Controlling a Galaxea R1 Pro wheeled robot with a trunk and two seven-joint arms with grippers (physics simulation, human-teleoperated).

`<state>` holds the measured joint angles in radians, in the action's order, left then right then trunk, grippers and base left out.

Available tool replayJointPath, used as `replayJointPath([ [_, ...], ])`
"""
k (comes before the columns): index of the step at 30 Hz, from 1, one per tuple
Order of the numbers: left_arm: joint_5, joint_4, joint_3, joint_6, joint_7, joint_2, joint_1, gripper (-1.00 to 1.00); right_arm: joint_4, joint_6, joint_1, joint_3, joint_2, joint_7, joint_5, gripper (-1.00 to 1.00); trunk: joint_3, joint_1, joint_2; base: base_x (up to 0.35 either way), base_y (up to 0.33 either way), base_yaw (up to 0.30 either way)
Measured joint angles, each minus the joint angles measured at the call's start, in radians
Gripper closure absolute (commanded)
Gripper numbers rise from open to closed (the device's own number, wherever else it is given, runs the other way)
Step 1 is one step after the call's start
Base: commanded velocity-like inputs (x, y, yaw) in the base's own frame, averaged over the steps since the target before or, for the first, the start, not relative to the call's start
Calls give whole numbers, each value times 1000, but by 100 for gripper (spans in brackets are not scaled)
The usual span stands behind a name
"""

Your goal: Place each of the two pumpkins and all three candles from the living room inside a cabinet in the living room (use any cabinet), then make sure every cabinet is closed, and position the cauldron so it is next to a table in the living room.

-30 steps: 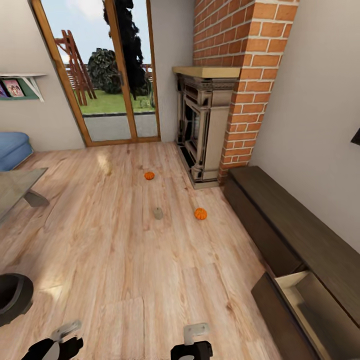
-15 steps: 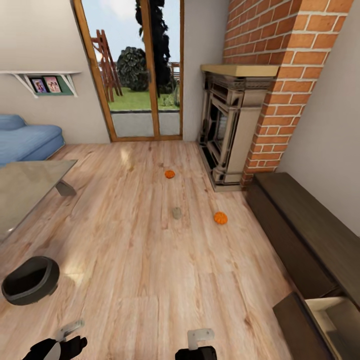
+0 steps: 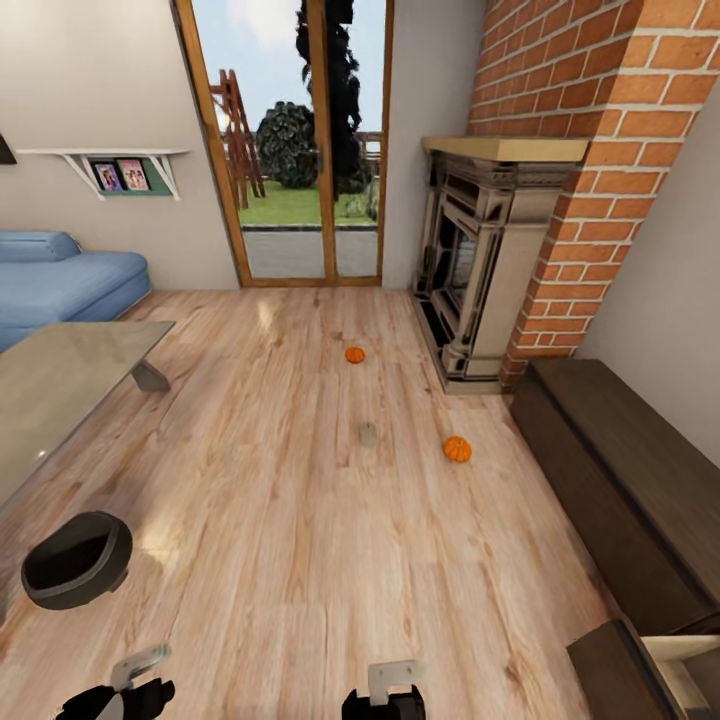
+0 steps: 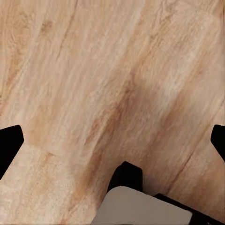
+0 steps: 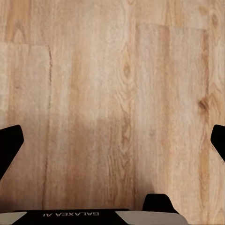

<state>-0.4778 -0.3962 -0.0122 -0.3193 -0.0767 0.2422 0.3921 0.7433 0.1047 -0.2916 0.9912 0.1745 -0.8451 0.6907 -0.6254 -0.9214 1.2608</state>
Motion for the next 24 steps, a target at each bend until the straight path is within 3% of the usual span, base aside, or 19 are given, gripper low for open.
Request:
replayJointPath([
  [3, -1, 10, -33, 22, 0, -1, 0, -100, -16, -14, 0, 24, 0, 0, 0, -100, 1, 0, 0, 69, 0, 1],
  [6, -1, 13, -43, 29, -1, -1, 0, -100, -35, -45, -1, 29, 0, 1, 1, -100, 1, 0, 0, 218, 0, 0],
  [24, 0, 16, -48, 37, -1, -1, 0, -100, -53, -87, -1, 25, 0, 1, 2, -100, 5, 0, 0, 298, 0, -12],
])
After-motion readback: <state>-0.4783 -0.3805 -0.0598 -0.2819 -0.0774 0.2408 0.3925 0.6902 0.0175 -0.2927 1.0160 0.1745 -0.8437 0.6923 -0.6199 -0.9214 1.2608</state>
